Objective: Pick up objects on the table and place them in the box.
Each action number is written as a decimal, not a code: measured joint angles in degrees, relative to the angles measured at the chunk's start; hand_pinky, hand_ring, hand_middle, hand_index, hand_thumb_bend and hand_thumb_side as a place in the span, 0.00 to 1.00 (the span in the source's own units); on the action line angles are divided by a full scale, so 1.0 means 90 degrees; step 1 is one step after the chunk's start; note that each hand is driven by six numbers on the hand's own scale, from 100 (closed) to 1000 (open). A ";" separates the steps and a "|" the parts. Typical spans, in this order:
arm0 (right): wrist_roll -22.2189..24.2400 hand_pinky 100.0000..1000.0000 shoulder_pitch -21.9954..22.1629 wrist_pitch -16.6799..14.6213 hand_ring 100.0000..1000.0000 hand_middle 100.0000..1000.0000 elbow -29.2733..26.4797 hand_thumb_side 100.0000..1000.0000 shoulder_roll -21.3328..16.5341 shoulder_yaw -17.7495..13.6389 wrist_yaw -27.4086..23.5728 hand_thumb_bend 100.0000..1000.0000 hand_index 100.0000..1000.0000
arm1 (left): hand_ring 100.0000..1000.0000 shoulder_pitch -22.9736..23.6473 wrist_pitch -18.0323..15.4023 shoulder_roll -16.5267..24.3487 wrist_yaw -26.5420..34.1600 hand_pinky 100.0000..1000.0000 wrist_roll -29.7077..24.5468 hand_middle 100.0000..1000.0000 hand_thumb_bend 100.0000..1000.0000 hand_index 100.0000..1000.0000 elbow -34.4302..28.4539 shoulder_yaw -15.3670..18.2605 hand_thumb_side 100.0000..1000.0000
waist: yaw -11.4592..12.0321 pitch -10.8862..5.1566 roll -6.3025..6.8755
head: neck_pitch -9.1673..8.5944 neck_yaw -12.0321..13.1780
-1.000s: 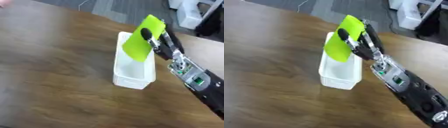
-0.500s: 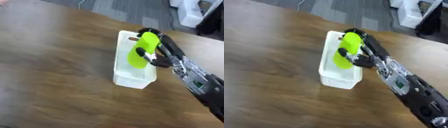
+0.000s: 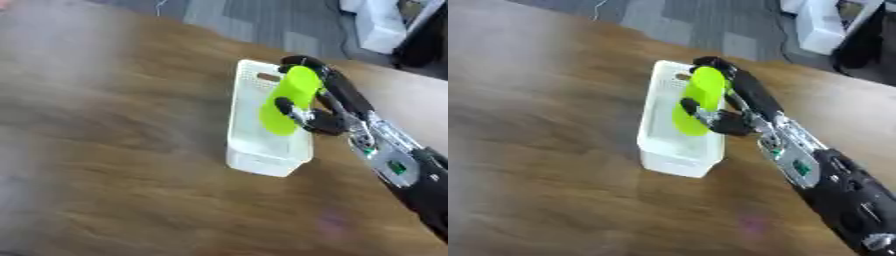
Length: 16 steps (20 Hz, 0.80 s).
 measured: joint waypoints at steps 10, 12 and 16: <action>-0.0015 0.72 -0.0192 -0.0090 0.76 0.84 -0.0305 1.00 -0.0177 -0.0234 -0.0141 0.04 0.85 | 0.47 -0.0063 0.0011 -0.0049 0.0006 0.43 -0.0024 0.66 0.57 0.67 0.0000 -0.0003 1.00 | 0.0046 0.0027 -0.0001 | 0.0000 0.0009; 0.0026 0.74 -0.0215 -0.0040 0.77 0.84 -0.0344 1.00 -0.0203 -0.0245 -0.0209 0.13 0.87 | 0.47 -0.0102 0.0017 -0.0050 0.0010 0.43 -0.0035 0.66 0.57 0.67 0.0000 -0.0003 1.00 | 0.0061 0.0028 -0.0003 | 0.0000 0.0010; 0.0202 0.78 -0.0237 -0.0042 0.80 0.87 -0.0468 1.00 -0.0229 -0.0281 -0.0068 0.40 0.89 | 0.47 -0.0116 0.0017 -0.0050 0.0025 0.43 -0.0043 0.67 0.57 0.67 0.0000 -0.0003 1.00 | 0.0082 0.0029 -0.0014 | 0.0000 0.0035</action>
